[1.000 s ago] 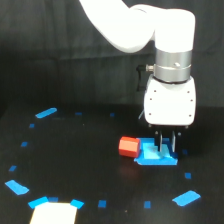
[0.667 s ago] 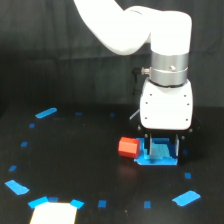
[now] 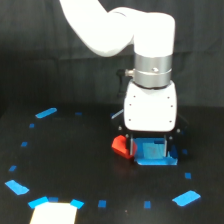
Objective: Pick up the red object from the table
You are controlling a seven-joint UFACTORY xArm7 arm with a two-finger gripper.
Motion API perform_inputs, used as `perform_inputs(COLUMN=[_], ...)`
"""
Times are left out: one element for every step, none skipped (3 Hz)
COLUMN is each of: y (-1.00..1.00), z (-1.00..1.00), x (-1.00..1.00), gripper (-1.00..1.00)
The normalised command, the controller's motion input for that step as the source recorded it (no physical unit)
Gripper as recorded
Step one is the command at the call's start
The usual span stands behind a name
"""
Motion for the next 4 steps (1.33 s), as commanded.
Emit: perform_inputs(y=[-0.31,1.0,-0.64,1.0], z=[-0.61,-0.42,0.25,-0.59], x=[-1.0,0.74,-0.37,0.9], gripper=[0.94,-1.0,1.0,-1.0])
